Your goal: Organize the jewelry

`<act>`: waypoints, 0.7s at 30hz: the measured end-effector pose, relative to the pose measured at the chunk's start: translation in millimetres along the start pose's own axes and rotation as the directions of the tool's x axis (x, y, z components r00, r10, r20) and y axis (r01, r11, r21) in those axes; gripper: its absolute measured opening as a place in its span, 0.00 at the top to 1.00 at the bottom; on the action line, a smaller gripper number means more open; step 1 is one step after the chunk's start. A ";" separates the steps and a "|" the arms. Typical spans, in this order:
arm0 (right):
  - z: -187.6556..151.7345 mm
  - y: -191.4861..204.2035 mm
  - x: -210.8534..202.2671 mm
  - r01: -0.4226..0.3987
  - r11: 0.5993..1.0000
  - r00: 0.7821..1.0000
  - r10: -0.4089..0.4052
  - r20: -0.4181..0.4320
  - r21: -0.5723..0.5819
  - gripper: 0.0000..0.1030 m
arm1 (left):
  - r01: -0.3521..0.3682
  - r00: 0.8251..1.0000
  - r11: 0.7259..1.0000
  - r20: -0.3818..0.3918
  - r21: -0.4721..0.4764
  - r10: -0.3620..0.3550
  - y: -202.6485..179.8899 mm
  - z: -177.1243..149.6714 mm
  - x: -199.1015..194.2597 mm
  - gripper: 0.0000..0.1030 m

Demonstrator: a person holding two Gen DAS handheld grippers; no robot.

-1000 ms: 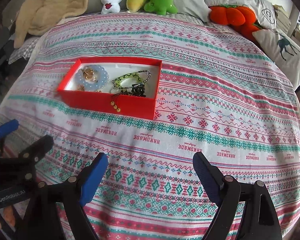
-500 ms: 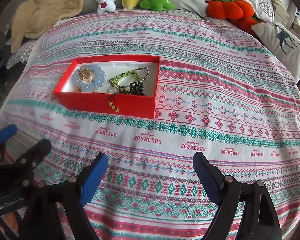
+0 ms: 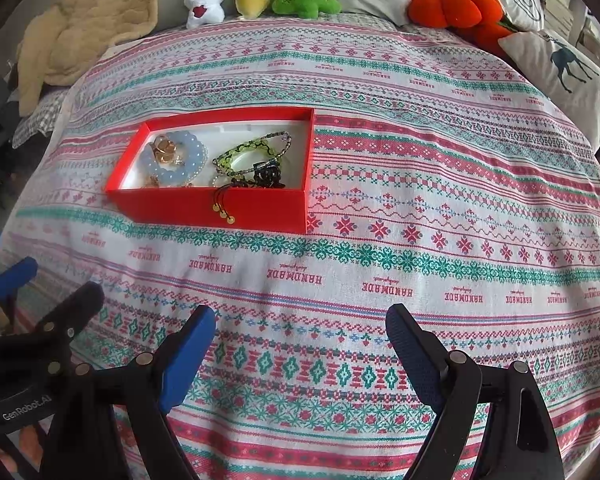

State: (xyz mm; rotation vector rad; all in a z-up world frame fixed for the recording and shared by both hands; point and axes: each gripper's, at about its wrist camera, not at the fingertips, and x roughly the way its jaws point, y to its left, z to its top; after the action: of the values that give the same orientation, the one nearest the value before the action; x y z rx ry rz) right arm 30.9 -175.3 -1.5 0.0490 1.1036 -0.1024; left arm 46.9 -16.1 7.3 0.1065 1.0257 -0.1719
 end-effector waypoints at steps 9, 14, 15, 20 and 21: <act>-1.0 2.0 0.4 -0.001 1.000 1.000 0.001 -0.003 -0.003 0.14 | 0.002 1.000 1.000 -0.005 -0.005 -0.002 1.3 -0.8 1.3 0.00; -1.1 2.0 0.4 -0.001 1.000 1.000 0.001 -0.002 -0.003 0.14 | 0.002 1.000 1.000 -0.006 -0.006 -0.002 1.3 -0.7 1.3 0.00; -1.0 1.7 0.4 -0.001 1.000 1.000 0.001 -0.002 -0.003 0.14 | 0.002 1.000 1.000 -0.006 -0.005 -0.002 0.9 -0.4 1.2 0.00; -1.2 1.7 0.3 -0.001 1.000 1.000 0.001 -0.002 -0.003 0.14 | -0.001 1.000 1.000 -0.004 -0.006 0.001 1.4 -0.9 1.3 0.00; -1.2 1.7 0.3 -0.002 1.000 1.000 0.002 -0.001 -0.003 0.14 | -0.001 1.000 1.000 -0.005 -0.007 0.001 1.8 -1.1 1.9 0.00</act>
State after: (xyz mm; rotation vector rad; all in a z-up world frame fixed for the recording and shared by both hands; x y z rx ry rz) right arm 30.1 -173.5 -2.3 0.0473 1.1046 -0.0994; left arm 47.3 -14.3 5.1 0.1017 1.0308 -0.1670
